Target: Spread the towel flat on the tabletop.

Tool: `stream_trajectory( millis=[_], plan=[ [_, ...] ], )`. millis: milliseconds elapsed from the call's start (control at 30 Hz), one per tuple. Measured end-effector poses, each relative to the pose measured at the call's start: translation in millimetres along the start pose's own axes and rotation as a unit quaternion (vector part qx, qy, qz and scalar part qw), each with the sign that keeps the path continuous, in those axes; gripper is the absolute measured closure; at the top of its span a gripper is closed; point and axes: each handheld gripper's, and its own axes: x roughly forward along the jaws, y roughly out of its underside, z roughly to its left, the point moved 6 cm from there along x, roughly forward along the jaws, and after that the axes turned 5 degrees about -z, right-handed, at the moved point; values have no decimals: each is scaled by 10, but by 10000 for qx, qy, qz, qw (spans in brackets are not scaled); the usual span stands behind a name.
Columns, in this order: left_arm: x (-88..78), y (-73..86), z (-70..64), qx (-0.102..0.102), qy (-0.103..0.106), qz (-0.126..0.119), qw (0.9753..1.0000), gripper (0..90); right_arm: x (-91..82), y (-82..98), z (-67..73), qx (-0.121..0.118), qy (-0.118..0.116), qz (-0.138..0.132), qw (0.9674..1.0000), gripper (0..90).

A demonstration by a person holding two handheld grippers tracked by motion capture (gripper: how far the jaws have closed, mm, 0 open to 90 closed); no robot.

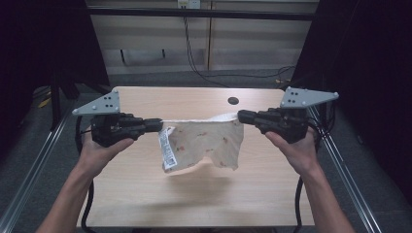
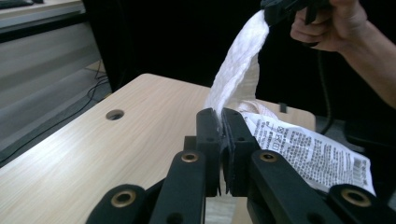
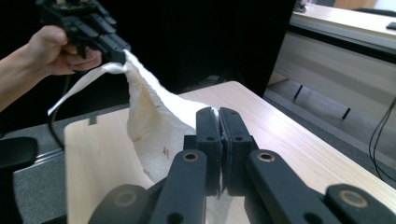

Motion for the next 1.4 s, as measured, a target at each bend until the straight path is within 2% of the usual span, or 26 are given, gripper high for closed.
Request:
stream_trajectory(
  millis=[33,100,167,200,267,333,400,467,533,567,633,700,733,767,967,1067,1200,1233,1267,1300,1367,1400],
  plan=[
    [-17,-6,-43,43,-21,16,10000,870,-29,5,50,-28,-9,5,10000,873],
    [-41,-11,-130,127,72,37,9999,870,-76,30,146,-47,-83,20,10000,873],
    [-47,-3,-177,72,97,57,9999,870,-120,59,229,-75,-100,7,9999,873],
    [-44,4,-189,56,148,58,9999,870,-147,101,285,0,-159,-44,9999,873],
    [-6,49,-174,66,104,172,9998,870,-151,130,298,38,-188,-49,9998,873],
    [59,142,-94,-79,63,231,9997,869,-136,228,283,97,-126,71,9998,872],
    [148,278,-24,-54,-18,281,9996,868,-99,373,212,186,14,275,9994,872],
    [251,436,47,-252,32,392,9989,868,-54,522,123,408,45,388,9984,872],
    [368,594,133,-327,-41,576,9978,869,3,657,40,463,148,583,9971,872],
    [423,660,183,-404,-63,634,9972,869,74,764,-50,613,154,659,9958,872],
    [515,761,291,-469,-134,744,9960,869,113,817,-103,595,217,743,9952,872],
    [591,826,383,-541,-180,807,9951,869,241,966,-247,723,268,912,9928,872],
    [615,848,419,-582,-197,814,9948,869,241,966,-247,723,268,912,9928,872],
    [635,867,453,-634,-201,809,9945,869,317,1050,-332,812,281,968,9916,872],
    [695,1046,609,-794,-262,960,9919,867,470,1204,-469,967,285,1120,9886,870],
    [737,1138,712,-899,-363,1021,9900,865,564,1257,-538,976,297,1194,9876,866],
    [816,1237,894,-1125,-515,1016,9871,838,736,1371,-676,1099,315,1326,9846,866],
    [833,1266,940,-1140,-614,1040,9861,830,787,1413,-717,1060,326,1380,9842,867],
    [844,1298,988,-1177,-742,1088,9843,802,844,1463,-757,1091,298,1459,9828,868],
    [852,1328,1029,-1252,-774,1087,9831,772,901,1520,-807,1112,289,1551,9812,868],
    [833,1373,1110,-1443,-929,1033,9797,729,1005,1633,-919,1226,428,1695,9769,868],
    [815,1386,1126,-1499,-933,964,9796,704,1048,1691,-969,1289,473,1764,9747,868]
  ],
)
